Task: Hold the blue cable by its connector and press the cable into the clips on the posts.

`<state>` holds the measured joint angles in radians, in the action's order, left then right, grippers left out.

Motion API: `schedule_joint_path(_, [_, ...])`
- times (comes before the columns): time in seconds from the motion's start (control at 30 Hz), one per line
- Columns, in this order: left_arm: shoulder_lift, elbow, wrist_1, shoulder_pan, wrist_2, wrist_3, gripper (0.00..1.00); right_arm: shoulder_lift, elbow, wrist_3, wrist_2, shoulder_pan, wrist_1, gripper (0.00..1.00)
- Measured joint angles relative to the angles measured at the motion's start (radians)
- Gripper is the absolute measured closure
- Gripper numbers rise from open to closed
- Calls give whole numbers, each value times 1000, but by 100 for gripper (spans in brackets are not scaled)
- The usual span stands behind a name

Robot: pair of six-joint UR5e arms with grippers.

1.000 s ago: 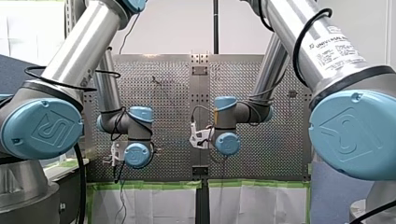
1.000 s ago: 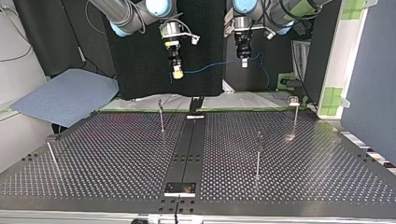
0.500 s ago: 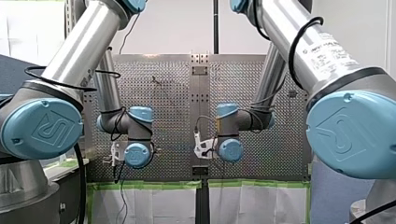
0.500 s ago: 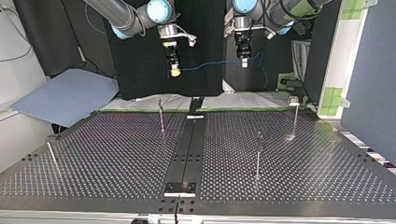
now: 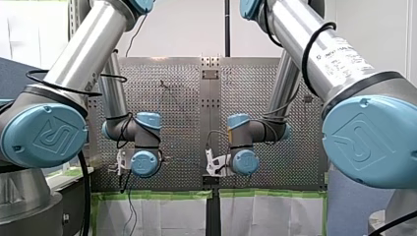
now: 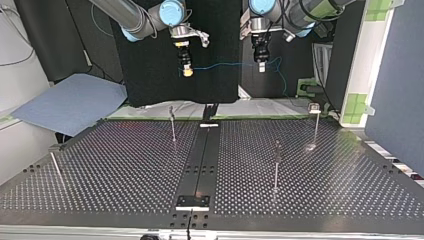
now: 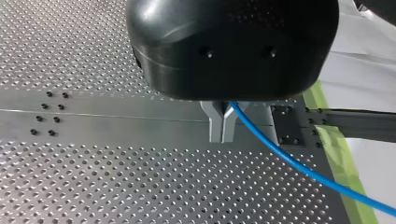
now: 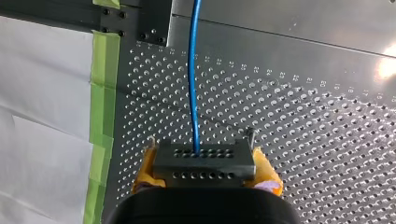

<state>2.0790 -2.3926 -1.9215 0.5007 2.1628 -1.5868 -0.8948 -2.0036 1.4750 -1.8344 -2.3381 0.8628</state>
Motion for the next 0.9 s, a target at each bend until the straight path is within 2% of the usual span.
schedule_joint_path(0.1, [-8, 0, -17, 0, 18, 18, 100, -5, 13, 13, 3, 3, -14, 100])
schedule_joint_path(0.23, [-38, -1, -52, -10, 52, 52, 100, -29, 35, 41, 9, 2, -42, 100])
schedule_joint_path(0.47, [-107, -1, -122, -17, 92, 119, 100, -93, 45, 103, 65, 1, -95, 100])
schedule_joint_path(0.5, [-119, -1, -133, -16, 96, 122, 100, -102, 45, 108, 74, 1, -99, 100])
schedule_joint_path(0.67, [-164, 7, -179, -14, 101, 102, 100, -151, 58, 115, 119, -1, -113, 100])
schedule_joint_path(0.9, [-234, 61, -249, -26, 84, 87, 100, -221, 120, 115, 135, -11, -163, 100])
